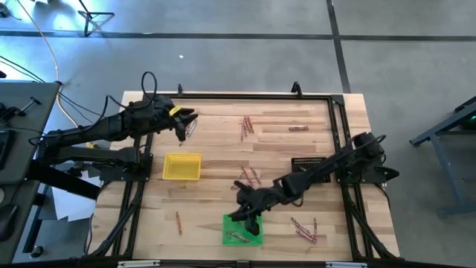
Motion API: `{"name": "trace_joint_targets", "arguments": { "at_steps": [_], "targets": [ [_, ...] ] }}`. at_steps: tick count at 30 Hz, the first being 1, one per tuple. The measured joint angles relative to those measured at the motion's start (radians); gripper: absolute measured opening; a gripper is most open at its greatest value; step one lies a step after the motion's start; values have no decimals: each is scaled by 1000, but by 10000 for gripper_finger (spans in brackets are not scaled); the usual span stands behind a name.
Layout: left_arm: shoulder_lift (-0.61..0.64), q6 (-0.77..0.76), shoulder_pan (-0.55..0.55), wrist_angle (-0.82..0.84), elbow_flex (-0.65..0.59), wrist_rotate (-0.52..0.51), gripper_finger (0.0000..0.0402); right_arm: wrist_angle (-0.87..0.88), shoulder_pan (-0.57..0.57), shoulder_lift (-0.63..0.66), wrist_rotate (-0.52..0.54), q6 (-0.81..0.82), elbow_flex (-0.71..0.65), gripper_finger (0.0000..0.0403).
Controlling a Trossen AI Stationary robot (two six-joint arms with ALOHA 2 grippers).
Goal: Sort crayons
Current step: Put the pink crayon into the green bin, then put the orange crayon into the yellow bin
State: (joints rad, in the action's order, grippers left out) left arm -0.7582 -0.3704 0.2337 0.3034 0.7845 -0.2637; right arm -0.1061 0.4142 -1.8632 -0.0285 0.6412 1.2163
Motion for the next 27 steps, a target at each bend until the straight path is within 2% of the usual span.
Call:
{"name": "trace_joint_targets", "arguments": {
  "at_steps": [4,8,13,19,27],
  "targets": [
    [0,-13,-3,1,0,63,126,5,35,-55,3,66,0,3],
    [1,-13,-21,-11,0,71,126,6,50,-79,49,156,0,3],
    [1,-13,-47,-10,0,71,126,5,43,-79,95,201,0,32],
    [0,-13,-59,-10,0,71,126,7,45,-79,77,205,0,79],
    [0,-21,-58,-10,0,71,126,10,22,-24,19,158,0,88]
  ]
}}
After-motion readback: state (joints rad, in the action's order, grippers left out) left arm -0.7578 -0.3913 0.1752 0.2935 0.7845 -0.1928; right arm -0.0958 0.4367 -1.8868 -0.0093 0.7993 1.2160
